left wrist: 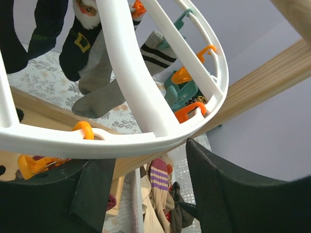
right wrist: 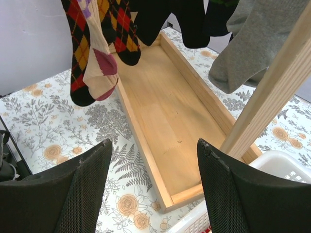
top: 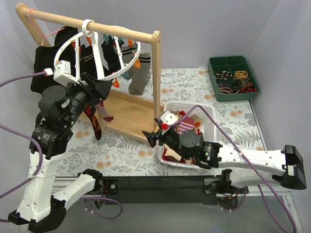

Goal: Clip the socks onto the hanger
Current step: Open the clamp at the hanger.

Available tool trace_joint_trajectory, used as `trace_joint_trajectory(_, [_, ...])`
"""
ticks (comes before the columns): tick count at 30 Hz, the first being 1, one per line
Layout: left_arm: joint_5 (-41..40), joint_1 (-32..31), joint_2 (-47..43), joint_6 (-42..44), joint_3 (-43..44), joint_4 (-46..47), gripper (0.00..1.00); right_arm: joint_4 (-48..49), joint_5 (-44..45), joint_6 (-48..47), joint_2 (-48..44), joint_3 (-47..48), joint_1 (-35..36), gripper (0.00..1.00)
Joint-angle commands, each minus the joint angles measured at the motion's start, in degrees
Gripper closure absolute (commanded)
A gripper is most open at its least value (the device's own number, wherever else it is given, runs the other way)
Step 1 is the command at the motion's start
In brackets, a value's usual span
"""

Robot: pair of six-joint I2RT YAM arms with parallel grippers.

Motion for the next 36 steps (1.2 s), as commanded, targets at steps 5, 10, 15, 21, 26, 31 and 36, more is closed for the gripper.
trace_joint_trajectory(5, [-1.8,-0.1,1.0,-1.3,-3.9,5.2,0.45,2.0,-0.9,0.3,0.5,1.3,-0.4,0.25])
trace_joint_trajectory(10, [-3.0,0.0,0.9,-1.2,-4.5,6.9,0.47,2.2,-1.8,0.1,1.8,2.3,-0.5,0.25])
trace_joint_trajectory(15, [-9.9,-0.1,-0.9,-0.2,-5.2,6.8,0.56,3.3,-2.4,-2.2,2.5,3.6,-1.1,0.25])
trace_joint_trajectory(21, [-15.4,-0.1,-1.6,0.7,-6.5,4.7,0.61,5.6,-12.9,-2.1,3.7,7.5,-7.2,0.25])
trace_joint_trajectory(26, [-18.1,-0.1,-2.4,1.0,-7.3,3.9,0.61,9.3,-24.3,-0.7,7.5,12.0,-13.2,0.25])
trace_joint_trajectory(31, [-19.3,-0.1,-2.6,2.0,-6.5,4.0,0.62,13.4,-31.2,-0.2,13.7,20.2,-14.8,0.26])
trace_joint_trajectory(36, [-19.5,-0.1,-2.4,2.4,-6.0,4.7,0.63,16.0,-34.3,-0.3,21.8,26.9,-15.0,0.26])
